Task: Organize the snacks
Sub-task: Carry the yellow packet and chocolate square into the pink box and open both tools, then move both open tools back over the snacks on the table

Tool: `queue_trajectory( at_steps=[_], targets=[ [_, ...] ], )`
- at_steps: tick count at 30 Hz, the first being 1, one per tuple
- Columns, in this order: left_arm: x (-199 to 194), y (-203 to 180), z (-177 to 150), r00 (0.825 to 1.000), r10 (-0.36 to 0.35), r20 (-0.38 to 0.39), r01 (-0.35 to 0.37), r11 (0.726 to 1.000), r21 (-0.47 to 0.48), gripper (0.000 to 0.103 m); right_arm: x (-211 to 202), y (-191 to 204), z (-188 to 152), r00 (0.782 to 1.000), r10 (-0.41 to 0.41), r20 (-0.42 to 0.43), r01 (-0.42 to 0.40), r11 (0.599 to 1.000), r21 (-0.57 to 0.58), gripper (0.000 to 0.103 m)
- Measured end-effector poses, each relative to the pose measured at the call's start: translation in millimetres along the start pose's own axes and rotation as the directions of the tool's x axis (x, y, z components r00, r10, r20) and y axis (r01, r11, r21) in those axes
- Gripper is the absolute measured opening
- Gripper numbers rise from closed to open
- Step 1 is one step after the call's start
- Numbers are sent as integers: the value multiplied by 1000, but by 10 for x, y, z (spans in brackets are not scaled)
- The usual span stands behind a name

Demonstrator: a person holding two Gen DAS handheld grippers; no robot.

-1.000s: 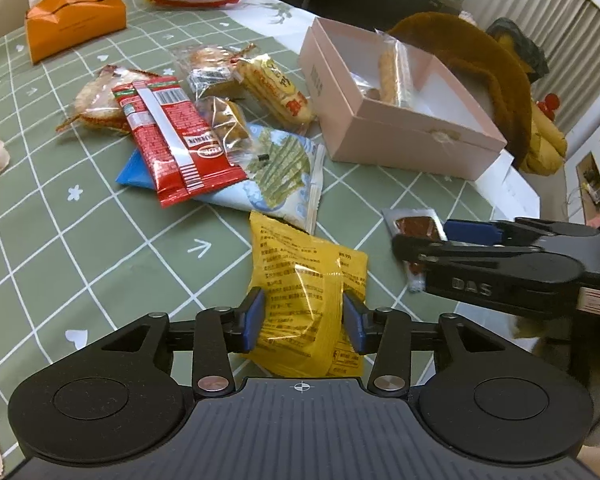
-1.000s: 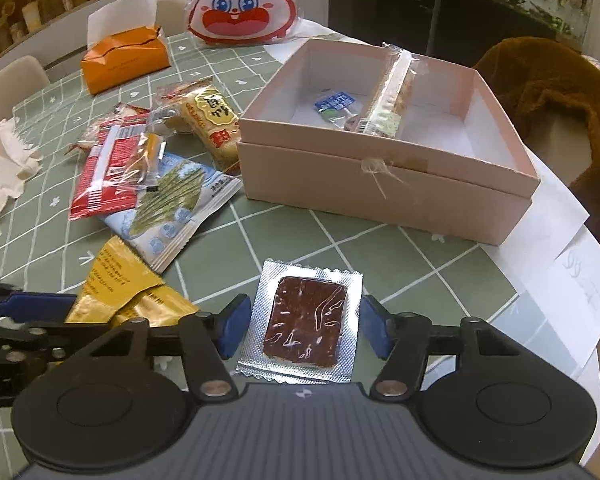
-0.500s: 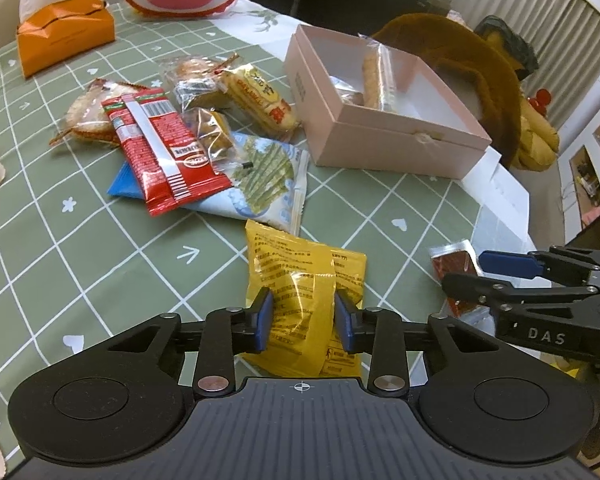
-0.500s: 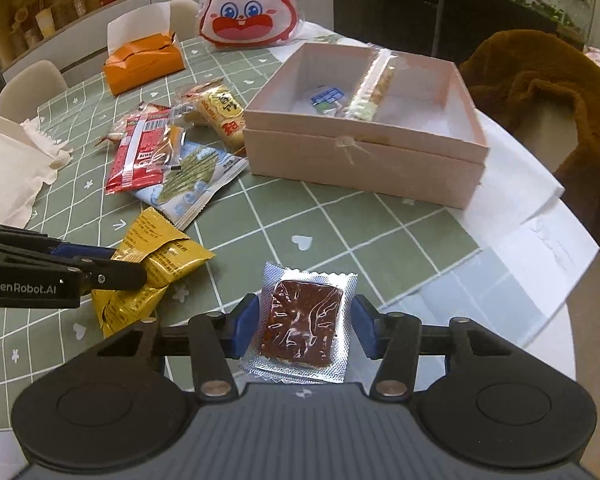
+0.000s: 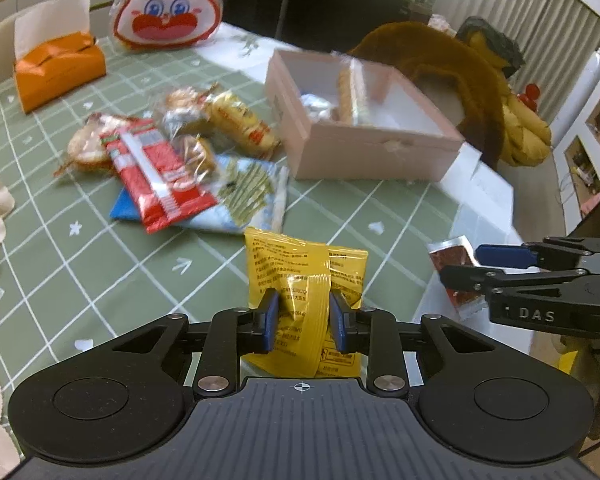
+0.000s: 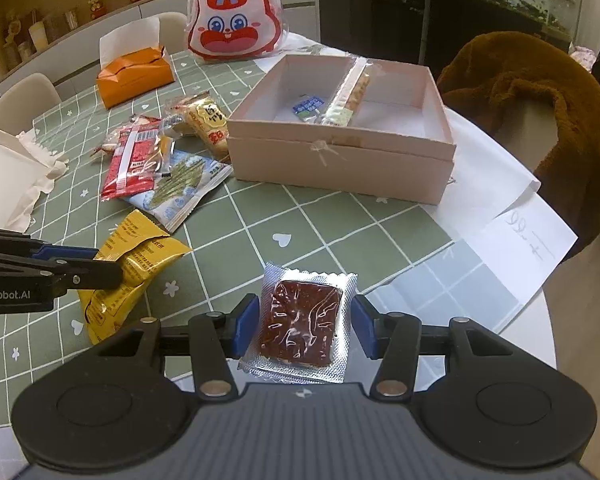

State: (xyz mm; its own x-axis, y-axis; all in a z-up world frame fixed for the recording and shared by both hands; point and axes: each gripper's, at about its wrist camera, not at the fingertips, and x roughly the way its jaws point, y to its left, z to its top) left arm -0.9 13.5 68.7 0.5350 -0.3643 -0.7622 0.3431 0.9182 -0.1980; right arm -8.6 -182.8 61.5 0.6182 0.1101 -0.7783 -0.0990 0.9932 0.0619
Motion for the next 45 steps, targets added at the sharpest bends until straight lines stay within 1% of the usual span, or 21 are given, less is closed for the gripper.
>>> queue_trajectory(
  at_steps=[2,5,7,9,10,13,15,17,20,22,23,26,28,30,33,35,37,40,41,42,45],
  targets=[
    [-109,-39,75,999,-16,36,16,1000,7,31,-73,-29,37,1000,2,22,-2,1000,8,49],
    [-396,-99,418,989,-66,132,64,998,23,31,-294,-105,223,996,16,90,-17,1000,12,48],
    [-650,-151,782,971,-91,219,79,995,63,31,-531,-167,482,985,27,170,-28,1000,3,48],
    [-866,-220,1169,949,-106,297,75,991,113,31,-802,-228,838,963,15,267,-10,1000,-20,48],
    [-916,-242,1362,941,-120,317,82,988,131,31,-914,-258,1011,952,7,307,2,1000,-27,48],
    [-743,-245,1859,930,-191,313,156,979,134,31,-1098,-366,1507,926,0,378,10,1000,-26,48],
    [-401,-223,2086,937,-217,275,196,975,103,31,-1043,-432,1758,917,-15,398,26,999,-21,48],
    [-11,-196,2172,941,-253,226,246,967,62,31,-854,-521,1932,928,-35,370,35,999,8,48],
    [662,-150,2144,941,-303,152,310,950,-28,32,-468,-660,2029,955,-54,291,34,997,74,48],
    [1138,-107,2074,955,-294,42,296,952,-76,31,-202,-784,2028,971,-56,233,25,991,131,48],
    [1291,-72,2019,959,-283,13,283,955,-91,31,-39,-858,2021,978,-47,201,14,986,165,50],
    [1362,130,1939,951,-305,50,309,939,-150,31,382,-1015,1937,995,17,101,-43,964,263,58],
    [1282,322,1943,945,-317,80,327,926,-187,32,560,-1084,1848,997,41,73,-62,946,317,59],
    [1185,475,1996,955,-279,105,294,939,-179,32,675,-1100,1744,997,44,61,-62,940,336,60],
    [1041,695,1968,980,-138,144,163,970,-179,32,785,-1095,1678,998,25,49,-40,941,337,62],
    [1039,867,1934,989,-54,139,84,972,-218,32,824,-1064,1654,999,16,47,-30,948,316,66],
    [1101,984,1863,995,13,96,13,964,-264,32,836,-996,1626,999,-1,41,-11,959,284,66],
    [1214,921,1823,998,22,54,-9,972,-234,33,714,-786,1503,996,-23,81,6,980,196,66],
    [1237,868,1810,998,37,53,-25,976,-215,39,650,-705,1456,995,-25,100,9,986,165,66],
    [1272,809,1814,997,58,51,-48,982,-185,41,580,-607,1374,993,-26,118,11,992,127,66],
    [1339,736,1795,993,111,25,-108,987,-121,41,413,-343,1122,990,16,139,-22,999,40,66]
  ],
)
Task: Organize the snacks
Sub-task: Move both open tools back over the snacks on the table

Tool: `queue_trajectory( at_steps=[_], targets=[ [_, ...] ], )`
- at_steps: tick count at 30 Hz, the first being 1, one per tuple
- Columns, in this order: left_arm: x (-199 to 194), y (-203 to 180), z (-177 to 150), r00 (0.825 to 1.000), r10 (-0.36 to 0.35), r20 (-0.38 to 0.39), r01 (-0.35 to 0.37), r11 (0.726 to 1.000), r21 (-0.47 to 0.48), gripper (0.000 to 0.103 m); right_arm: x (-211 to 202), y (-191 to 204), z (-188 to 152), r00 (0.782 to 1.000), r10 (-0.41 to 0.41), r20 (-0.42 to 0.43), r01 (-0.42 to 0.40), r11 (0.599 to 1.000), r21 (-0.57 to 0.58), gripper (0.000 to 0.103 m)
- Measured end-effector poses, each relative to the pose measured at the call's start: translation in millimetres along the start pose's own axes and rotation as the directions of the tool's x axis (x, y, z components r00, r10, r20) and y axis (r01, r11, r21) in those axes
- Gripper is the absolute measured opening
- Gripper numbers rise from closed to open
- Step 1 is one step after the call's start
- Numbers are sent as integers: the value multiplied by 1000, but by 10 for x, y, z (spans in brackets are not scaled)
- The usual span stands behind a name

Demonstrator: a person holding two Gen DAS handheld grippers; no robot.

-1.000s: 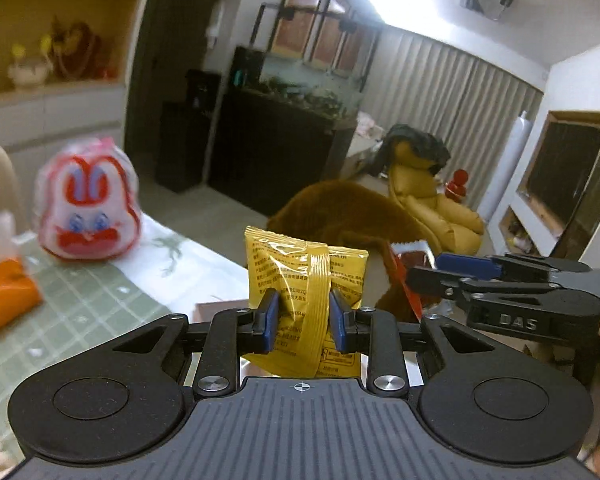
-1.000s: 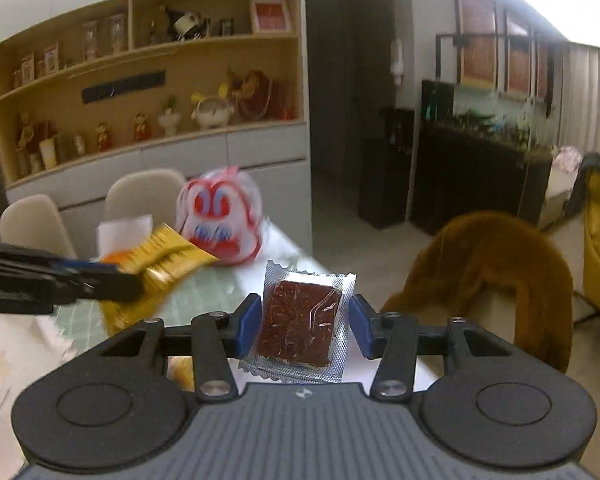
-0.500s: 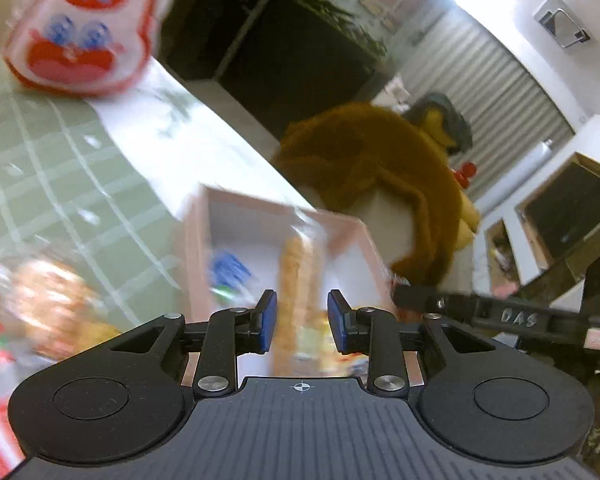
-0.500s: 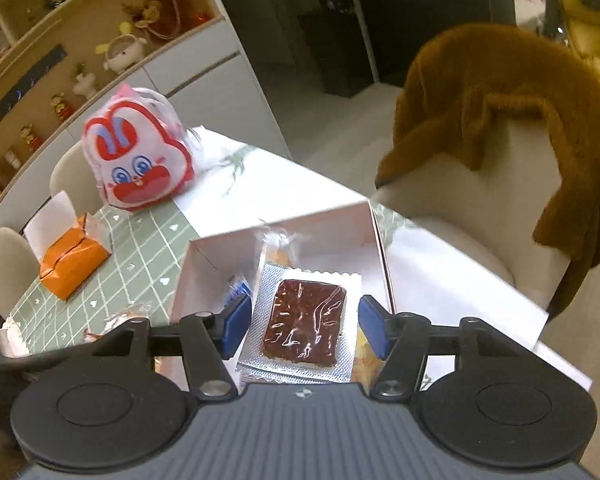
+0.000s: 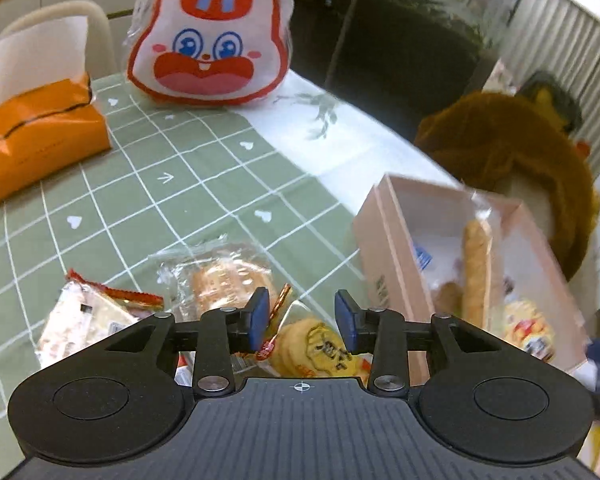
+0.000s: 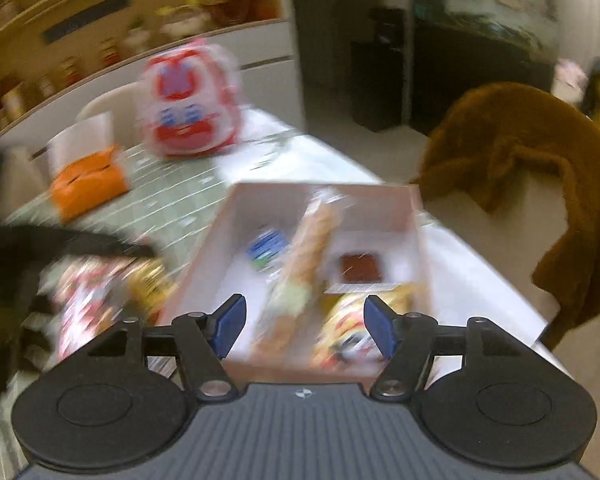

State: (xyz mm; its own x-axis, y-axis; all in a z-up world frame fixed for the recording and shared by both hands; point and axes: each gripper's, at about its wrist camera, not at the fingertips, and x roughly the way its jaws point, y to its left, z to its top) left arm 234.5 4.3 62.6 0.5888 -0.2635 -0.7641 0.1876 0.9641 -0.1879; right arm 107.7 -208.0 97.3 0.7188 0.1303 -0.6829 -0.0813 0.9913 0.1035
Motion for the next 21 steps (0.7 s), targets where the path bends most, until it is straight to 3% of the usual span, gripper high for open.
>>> queue_trajectory(
  at_steps=[5,10,12,15,18,21],
  targets=[
    [-236,38,-364,1000,5,-21,-4,996,86,39,3,336,-369,988,128,-84,-133,989,-62,66],
    [-539,231,-800,998,-57,-16,58,998,11,40,228,540,-558,971,171,-164,-181,982,-50,66],
    [-631,293,-963,996,-75,-37,74,997,-20,34,271,618,-570,970,177,-167,-186,982,-42,66],
    [-722,357,-1189,991,-113,-65,110,993,-49,34,284,735,-551,972,194,-135,-203,978,-57,67],
    [-811,406,-1302,991,-119,-53,115,990,-81,34,328,876,-490,969,207,-134,-219,973,-75,69],
    [-854,458,-1357,994,-100,-37,95,988,-121,29,460,943,-387,967,209,-146,-213,977,-9,70]
  ],
)
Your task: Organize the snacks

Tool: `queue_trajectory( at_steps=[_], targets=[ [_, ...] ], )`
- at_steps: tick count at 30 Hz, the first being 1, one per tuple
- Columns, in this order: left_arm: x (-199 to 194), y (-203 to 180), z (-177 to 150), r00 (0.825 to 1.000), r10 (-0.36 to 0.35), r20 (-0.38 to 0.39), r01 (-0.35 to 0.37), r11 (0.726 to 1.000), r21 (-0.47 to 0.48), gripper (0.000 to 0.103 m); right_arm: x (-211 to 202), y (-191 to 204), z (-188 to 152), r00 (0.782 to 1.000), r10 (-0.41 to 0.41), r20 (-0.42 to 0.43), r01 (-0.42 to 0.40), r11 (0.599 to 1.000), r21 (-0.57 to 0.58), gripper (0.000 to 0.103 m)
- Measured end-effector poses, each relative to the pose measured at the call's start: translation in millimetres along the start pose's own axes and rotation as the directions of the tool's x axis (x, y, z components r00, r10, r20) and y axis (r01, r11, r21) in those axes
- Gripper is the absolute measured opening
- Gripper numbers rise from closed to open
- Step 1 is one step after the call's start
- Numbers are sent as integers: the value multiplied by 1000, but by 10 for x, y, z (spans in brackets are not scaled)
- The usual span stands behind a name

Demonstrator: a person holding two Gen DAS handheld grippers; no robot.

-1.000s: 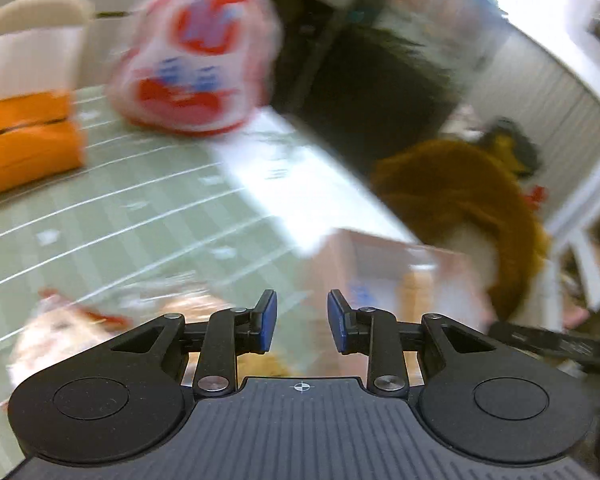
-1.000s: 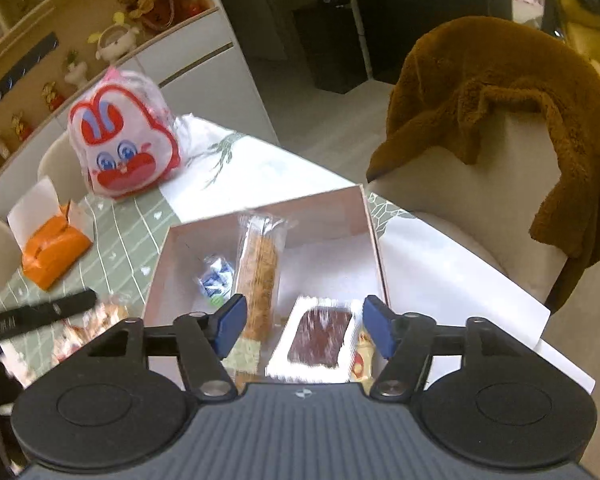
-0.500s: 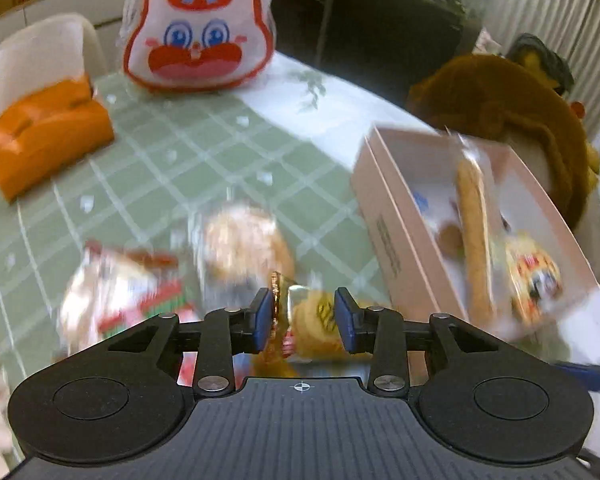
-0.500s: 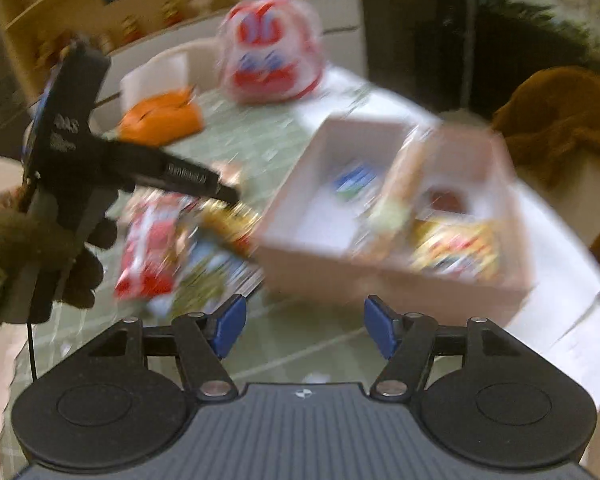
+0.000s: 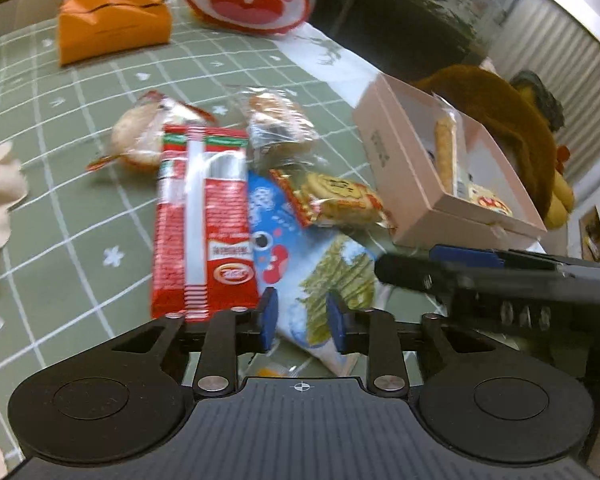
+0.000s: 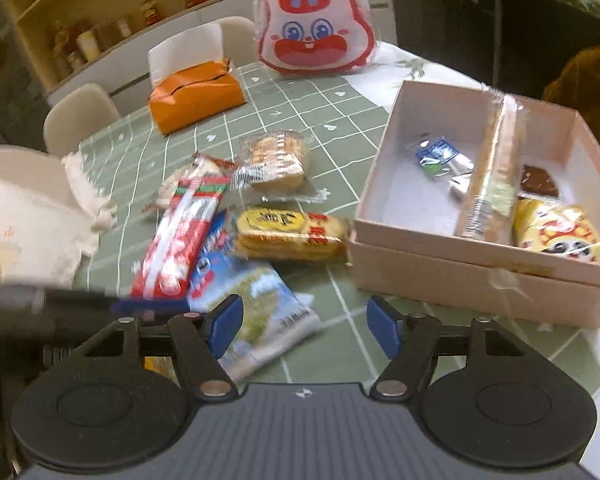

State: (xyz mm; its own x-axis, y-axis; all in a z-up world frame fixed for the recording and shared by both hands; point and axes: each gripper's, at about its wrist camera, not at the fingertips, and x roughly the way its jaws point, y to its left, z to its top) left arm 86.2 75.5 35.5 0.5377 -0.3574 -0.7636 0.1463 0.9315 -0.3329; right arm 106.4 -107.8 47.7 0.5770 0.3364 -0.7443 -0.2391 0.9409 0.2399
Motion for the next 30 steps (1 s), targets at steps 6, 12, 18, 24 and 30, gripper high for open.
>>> queue_trajectory(
  at_steps=[6,12,18,24,30],
  targets=[
    [-126,190,2,999,31,8,-30,997,-75,29,245,84,38,999,24,-30,-23,999,45,71],
    [-173,455,39,996,91,22,-85,976,-200,29,279,217,-68,997,-5,-74,-2,996,-86,48],
    [-71,308,60,998,66,-6,-66,985,-161,30,50,148,-277,993,53,-110,-63,994,-86,24],
    [95,-95,-73,994,-80,-78,76,996,-56,36,-196,105,-568,992,37,-121,-54,988,-146,20],
    [-81,-109,-88,995,-95,-26,93,992,-80,36,-488,92,-653,1000,-19,-13,15,977,-214,71]
  ],
)
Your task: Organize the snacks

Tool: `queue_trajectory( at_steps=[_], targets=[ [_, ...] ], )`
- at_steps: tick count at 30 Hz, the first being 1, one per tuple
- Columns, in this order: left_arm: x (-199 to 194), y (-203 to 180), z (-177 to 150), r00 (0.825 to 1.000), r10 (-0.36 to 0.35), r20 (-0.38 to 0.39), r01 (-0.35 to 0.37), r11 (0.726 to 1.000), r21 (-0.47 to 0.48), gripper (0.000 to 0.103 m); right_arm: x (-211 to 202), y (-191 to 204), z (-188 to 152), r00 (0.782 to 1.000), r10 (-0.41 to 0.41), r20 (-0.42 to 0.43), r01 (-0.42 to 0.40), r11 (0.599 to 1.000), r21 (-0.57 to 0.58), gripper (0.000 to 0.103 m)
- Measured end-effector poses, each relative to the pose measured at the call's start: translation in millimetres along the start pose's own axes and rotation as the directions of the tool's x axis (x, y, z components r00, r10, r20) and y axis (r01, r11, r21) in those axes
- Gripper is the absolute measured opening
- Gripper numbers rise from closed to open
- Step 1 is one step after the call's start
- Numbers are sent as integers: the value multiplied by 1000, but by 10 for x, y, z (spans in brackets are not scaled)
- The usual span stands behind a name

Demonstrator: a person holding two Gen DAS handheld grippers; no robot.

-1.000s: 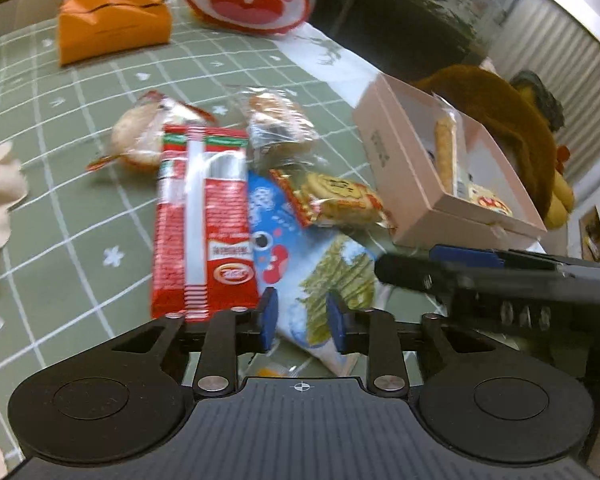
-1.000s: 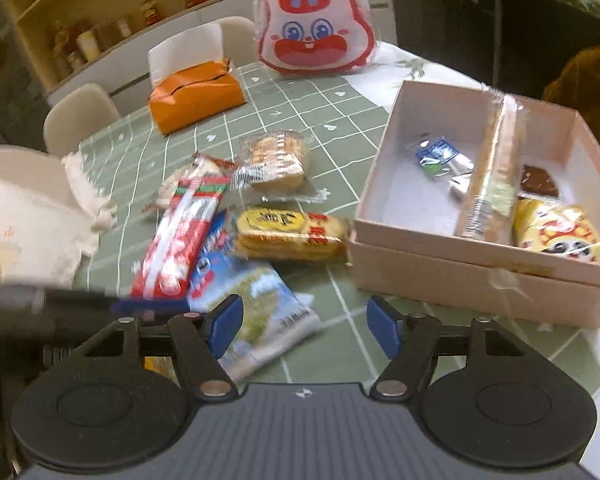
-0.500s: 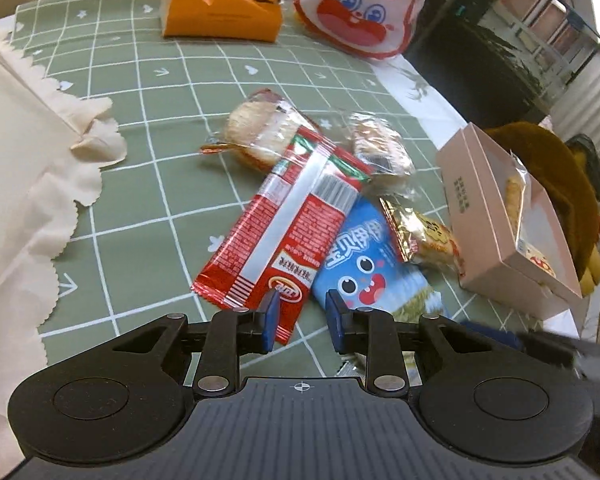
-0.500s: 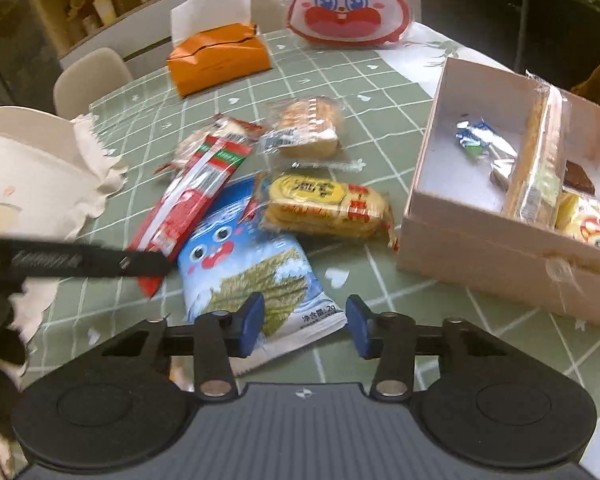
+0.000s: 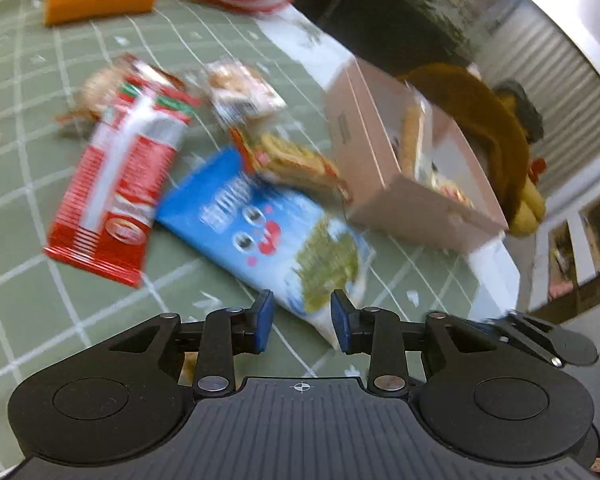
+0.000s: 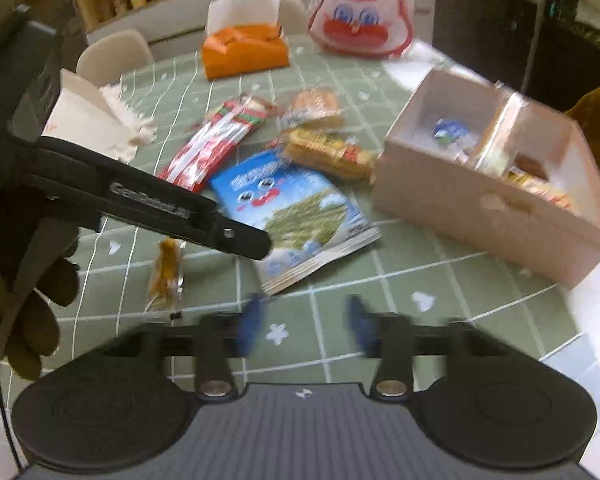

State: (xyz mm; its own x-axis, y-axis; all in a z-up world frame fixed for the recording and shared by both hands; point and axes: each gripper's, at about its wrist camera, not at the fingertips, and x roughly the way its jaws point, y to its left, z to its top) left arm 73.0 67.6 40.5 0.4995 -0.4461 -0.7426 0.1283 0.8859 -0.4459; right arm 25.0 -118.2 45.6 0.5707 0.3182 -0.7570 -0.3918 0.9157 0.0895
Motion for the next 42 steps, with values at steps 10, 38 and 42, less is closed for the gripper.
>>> queue_trajectory(
  at_steps=[10,38,42],
  targets=[
    [-399,202,77,980,197,21,-196,979,-57,36,280,30,371,997,-26,76,29,999,-33,73],
    [-252,617,493,966,213,149,-206,977,-59,36,314,553,322,992,119,-47,-122,990,-66,44],
    [51,399,634,954,270,131,-283,954,96,36,276,526,293,994,98,-46,-101,993,-63,53]
  ],
)
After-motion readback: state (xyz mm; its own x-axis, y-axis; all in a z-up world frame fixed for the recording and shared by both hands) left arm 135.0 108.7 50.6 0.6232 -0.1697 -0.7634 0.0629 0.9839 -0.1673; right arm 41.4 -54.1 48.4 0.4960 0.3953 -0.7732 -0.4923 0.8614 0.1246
